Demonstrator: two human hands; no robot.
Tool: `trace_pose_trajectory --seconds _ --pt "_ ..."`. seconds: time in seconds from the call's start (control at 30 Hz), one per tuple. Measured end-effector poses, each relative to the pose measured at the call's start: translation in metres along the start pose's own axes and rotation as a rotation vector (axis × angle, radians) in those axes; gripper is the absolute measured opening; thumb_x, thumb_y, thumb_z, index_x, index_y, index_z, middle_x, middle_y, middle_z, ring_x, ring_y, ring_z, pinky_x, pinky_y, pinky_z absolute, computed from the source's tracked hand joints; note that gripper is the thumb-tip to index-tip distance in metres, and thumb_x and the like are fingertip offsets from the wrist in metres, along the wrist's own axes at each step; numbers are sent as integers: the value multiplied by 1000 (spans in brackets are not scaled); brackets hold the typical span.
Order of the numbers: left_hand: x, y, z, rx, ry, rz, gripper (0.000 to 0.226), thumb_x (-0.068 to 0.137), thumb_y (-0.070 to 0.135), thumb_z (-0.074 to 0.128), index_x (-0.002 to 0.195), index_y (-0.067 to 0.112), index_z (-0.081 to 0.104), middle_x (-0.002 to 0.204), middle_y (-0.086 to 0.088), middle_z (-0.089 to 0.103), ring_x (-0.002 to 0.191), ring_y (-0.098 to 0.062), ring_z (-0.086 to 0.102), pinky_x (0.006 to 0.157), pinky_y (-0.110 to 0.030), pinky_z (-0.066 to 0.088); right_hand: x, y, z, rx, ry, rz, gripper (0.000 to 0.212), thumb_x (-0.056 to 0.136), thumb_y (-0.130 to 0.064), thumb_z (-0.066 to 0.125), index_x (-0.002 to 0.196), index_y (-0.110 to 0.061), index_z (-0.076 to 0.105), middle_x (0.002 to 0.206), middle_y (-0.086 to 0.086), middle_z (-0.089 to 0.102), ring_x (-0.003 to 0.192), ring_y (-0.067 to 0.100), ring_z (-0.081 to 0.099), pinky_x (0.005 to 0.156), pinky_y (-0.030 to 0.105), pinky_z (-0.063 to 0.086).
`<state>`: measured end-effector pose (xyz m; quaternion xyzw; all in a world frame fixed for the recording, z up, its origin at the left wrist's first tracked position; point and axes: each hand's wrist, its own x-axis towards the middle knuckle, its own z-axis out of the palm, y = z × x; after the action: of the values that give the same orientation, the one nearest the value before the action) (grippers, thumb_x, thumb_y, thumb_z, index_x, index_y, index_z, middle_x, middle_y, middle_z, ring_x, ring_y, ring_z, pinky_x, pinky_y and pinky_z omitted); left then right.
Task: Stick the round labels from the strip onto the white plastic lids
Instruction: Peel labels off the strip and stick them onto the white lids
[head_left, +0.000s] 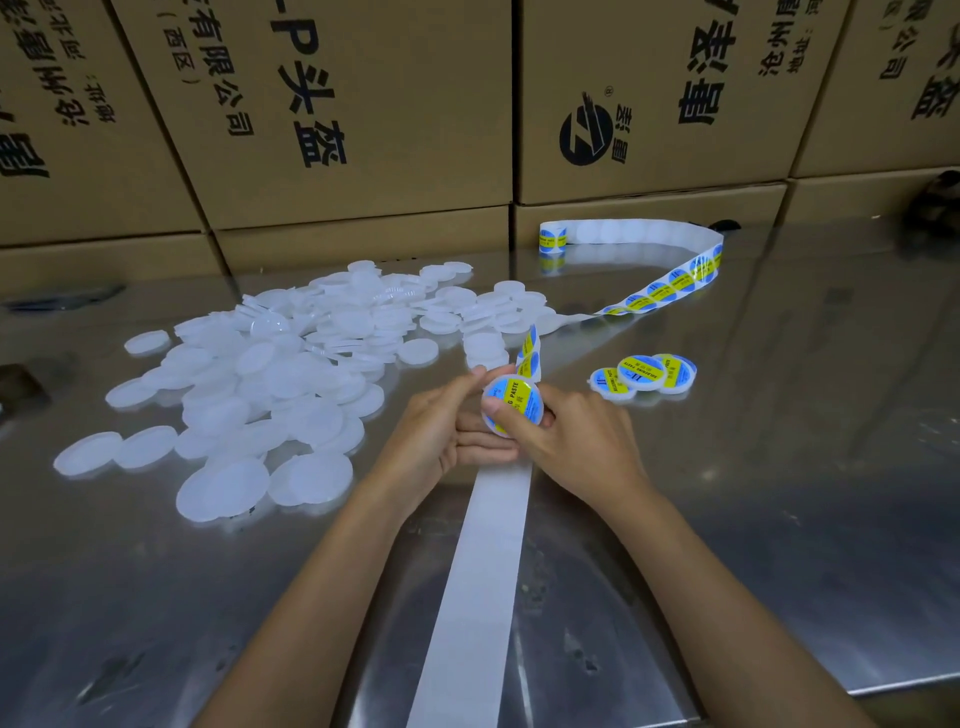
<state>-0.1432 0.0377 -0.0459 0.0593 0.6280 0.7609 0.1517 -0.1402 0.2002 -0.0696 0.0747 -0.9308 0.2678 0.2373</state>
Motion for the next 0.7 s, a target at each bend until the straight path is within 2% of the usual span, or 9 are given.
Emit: trace_pose_trajectory --seconds 0.13,0.27,0.33,0.4,0.47,0.57,0.63,0.7 --pt "0 -2 -2 32 -49 22 20 98 30 60 106 32 79 103 -19 76 91 -37 75 67 -31 61 0 1 2 10 9 19 70 91 -74 26 63 -13 48 49 2 45 57 21 50 58 36 42" --pt "-1 -7 -5 44 -99 110 35 92 3 67 118 26 73 110 -15 75 95 -36 74 73 -30 61 1 1 5 82 24 69 66 99 -61 27 51 -17 36 48 -2 43 62 27 50 61 38 43" --pt "-1 -8 -3 83 -92 129 41 92 5 69 130 19 66 109 -16 75 93 -37 74 74 -30 61 2 1 6 112 46 102 67 101 -58 26 48 -17 33 48 -2 43 62 28 50 61 38 44" --pt "-1 -9 1 129 -49 146 39 93 14 69 132 18 64 104 -17 76 89 -37 75 73 -31 62 3 2 8 182 63 139 68 101 -58 27 48 -16 36 46 -2 44 58 24 49 59 36 42" --pt "0 -9 4 136 7 176 31 95 20 67 126 20 67 97 -17 77 82 -37 75 68 -31 62 3 3 8 266 53 146 65 99 -63 25 52 -22 44 46 -5 47 51 14 43 55 33 35" --pt "0 -10 4 127 95 238 19 97 25 65 113 22 73 88 -16 77 72 -35 75 61 -29 61 1 -1 7 276 -28 87 62 91 -75 24 58 -27 45 52 -10 50 52 13 42 52 32 31" --pt "-1 -11 1 132 174 274 15 97 28 65 97 20 78 78 -17 75 62 -31 74 55 -29 59 0 -5 9 276 -82 41 63 90 -73 38 59 -18 40 49 -7 41 51 13 37 51 30 29" --pt "0 -11 0 166 246 294 30 99 33 62 84 11 77 65 -19 70 49 -29 68 48 -28 57 0 -9 13 444 -146 24 61 93 -59 52 55 -13 39 49 -8 33 51 9 30 52 29 27"
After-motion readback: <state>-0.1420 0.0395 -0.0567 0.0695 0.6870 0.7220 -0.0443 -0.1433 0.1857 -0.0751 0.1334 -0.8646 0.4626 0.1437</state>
